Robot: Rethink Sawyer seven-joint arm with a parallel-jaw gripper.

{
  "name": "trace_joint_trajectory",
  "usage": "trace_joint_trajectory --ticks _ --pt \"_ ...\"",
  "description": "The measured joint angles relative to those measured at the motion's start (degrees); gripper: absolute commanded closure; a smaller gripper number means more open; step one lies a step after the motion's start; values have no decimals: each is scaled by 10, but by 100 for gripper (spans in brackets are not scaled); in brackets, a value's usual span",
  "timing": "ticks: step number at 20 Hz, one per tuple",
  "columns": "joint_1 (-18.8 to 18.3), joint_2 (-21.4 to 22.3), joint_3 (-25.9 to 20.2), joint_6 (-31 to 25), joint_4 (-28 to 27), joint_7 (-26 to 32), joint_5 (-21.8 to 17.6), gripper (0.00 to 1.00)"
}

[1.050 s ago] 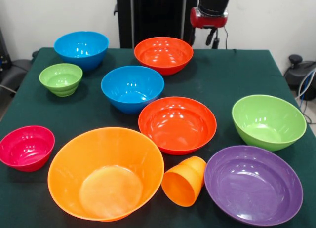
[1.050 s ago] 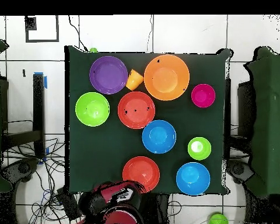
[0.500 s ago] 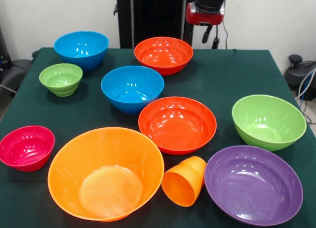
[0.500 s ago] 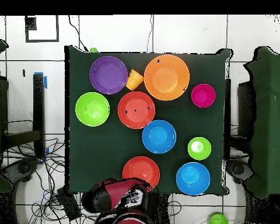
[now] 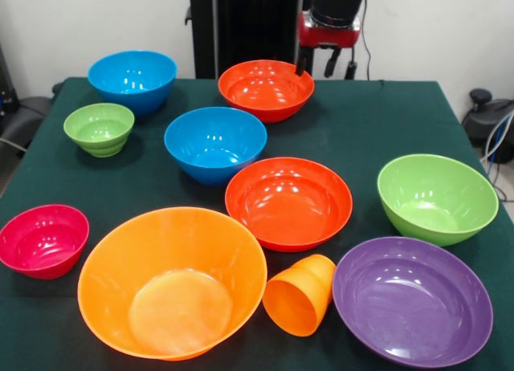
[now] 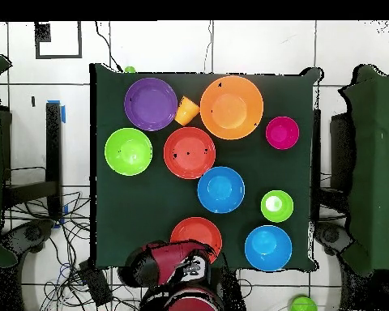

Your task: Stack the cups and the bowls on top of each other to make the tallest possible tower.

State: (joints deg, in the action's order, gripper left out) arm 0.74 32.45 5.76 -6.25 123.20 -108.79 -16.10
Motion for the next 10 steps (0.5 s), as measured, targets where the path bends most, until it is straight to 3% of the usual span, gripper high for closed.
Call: trace_joint_trajectory --ticks 10 --pt "3 -58 1 81 -6 0 -5 0"
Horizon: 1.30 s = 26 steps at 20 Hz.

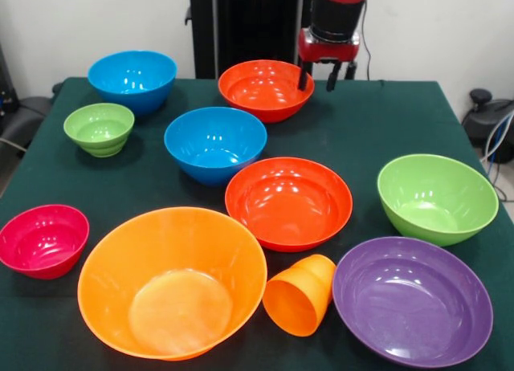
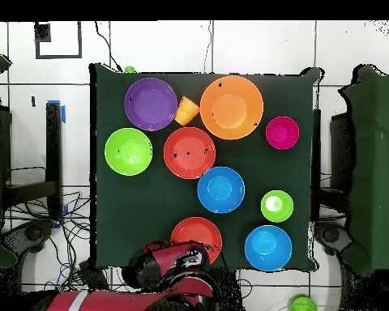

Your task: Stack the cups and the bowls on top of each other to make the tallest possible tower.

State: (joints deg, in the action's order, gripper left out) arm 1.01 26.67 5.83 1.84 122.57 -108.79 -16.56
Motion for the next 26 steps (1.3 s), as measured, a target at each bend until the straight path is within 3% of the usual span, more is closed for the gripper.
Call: trace_joint_trajectory --ticks 5,6,19,26 --pt "7 -15 3 15 0 0 0 0" --pt "12 -18 8 16 0 0 -1 100" --pt "34 -12 34 44 0 0 -19 100" --pt "42 5 39 25 0 0 -19 100"
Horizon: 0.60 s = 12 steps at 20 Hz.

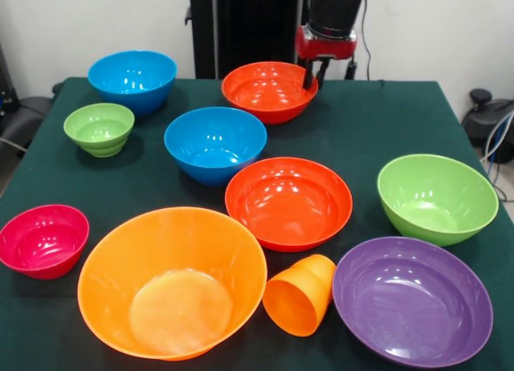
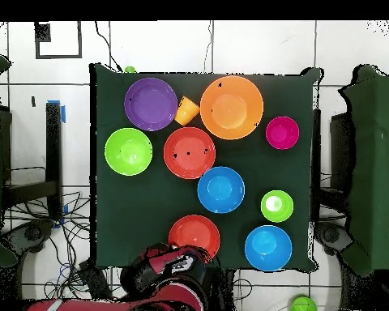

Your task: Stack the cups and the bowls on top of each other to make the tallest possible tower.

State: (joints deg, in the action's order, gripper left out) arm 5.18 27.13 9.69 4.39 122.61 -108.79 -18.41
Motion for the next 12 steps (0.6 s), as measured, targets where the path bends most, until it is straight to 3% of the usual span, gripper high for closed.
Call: trace_joint_trajectory --ticks 8,10,11,12 --pt "52 100 25 -239 -13 0 0 100" --pt "71 126 33 -318 -24 0 0 100" --pt "85 146 37 -385 -36 0 0 100" --pt "89 154 38 -409 -41 0 0 100"
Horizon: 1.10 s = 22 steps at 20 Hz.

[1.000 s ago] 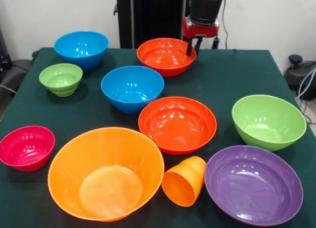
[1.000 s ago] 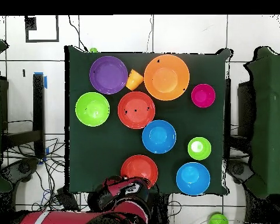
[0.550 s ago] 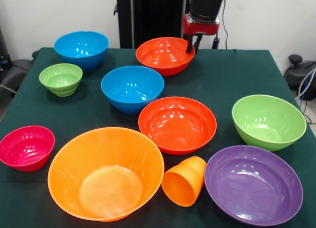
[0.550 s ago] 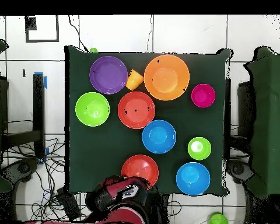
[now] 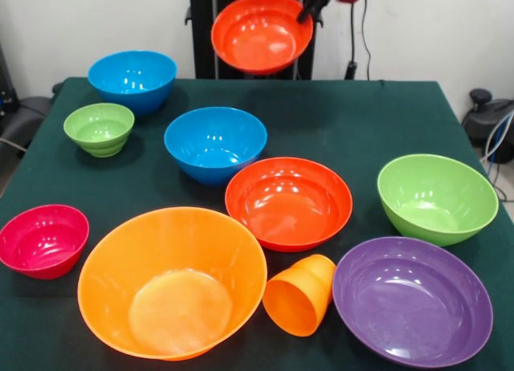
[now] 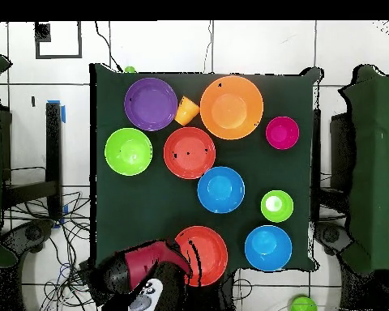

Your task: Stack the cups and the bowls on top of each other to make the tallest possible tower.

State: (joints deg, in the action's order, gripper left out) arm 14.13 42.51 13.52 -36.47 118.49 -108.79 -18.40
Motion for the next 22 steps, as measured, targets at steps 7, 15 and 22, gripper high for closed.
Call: trace_joint_trajectory --ticks 7,15,22 --pt "26 32 4 -152 -68 0 -4 100" --pt "57 32 8 -140 -131 0 -54 100" --pt "83 27 36 36 -145 -9 -88 100"
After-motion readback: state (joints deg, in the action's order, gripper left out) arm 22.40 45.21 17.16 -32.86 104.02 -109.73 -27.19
